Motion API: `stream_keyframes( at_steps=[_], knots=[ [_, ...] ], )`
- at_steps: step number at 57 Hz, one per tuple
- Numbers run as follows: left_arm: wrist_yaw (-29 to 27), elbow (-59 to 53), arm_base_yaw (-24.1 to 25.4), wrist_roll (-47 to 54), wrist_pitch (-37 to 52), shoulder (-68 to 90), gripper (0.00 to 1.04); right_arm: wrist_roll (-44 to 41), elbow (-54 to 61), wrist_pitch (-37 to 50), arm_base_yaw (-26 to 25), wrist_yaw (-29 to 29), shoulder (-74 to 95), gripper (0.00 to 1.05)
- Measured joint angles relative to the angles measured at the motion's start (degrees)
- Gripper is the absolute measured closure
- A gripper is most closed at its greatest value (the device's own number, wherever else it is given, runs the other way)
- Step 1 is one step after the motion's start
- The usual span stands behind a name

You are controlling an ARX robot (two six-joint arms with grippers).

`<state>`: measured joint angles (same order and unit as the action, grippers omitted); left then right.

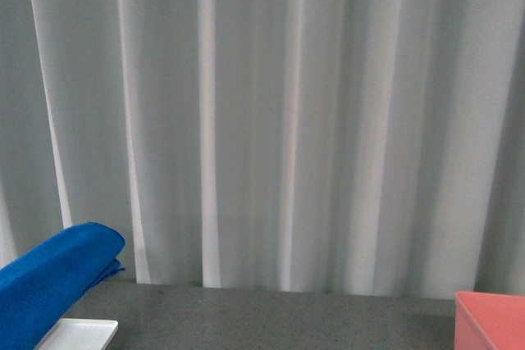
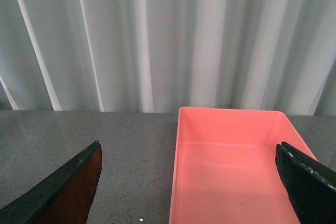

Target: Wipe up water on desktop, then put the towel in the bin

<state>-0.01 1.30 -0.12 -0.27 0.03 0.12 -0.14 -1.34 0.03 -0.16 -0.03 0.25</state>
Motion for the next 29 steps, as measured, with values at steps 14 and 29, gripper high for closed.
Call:
stream_keyframes(
  at_steps=[14, 29],
  knots=[
    [0.0, 0.0, 0.0, 0.0, 0.0, 0.0, 0.07, 0.0, 0.0, 0.0, 0.0, 0.0, 0.0, 0.07],
    [-5.9, 11.3, -2.3, -17.2, -18.1, 25.3, 0.07, 0.0, 0.0, 0.0, 0.0, 0.0, 0.0, 0.07]
  ],
)
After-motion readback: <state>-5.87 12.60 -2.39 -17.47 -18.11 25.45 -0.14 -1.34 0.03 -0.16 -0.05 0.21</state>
